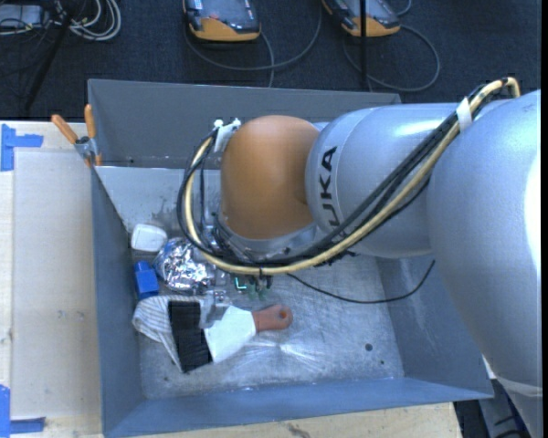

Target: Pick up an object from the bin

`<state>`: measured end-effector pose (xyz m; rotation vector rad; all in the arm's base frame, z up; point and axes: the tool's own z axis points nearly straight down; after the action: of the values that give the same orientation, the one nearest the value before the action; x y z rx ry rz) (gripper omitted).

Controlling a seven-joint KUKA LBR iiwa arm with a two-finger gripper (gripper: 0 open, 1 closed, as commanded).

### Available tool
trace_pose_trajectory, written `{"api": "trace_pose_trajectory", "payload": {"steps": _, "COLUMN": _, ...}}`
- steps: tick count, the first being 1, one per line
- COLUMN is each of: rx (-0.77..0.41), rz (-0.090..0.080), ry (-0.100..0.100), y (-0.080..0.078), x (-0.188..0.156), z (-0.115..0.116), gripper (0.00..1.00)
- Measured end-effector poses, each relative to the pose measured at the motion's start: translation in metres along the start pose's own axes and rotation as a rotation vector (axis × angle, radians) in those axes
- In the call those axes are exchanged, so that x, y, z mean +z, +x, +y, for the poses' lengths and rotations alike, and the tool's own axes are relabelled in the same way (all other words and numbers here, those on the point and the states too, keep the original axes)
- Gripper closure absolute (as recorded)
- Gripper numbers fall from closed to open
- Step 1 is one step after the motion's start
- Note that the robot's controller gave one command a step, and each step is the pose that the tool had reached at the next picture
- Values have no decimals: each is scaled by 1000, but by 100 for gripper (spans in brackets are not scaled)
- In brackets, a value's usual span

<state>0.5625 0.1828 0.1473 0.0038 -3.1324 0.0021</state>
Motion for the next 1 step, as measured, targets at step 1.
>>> {"api": "trace_pose_trajectory", "payload": {"steps": 1, "rx": 3, "rz": -7, "ry": -1, "y": -2, "x": -4, "z": -1, "gripper": 0}}
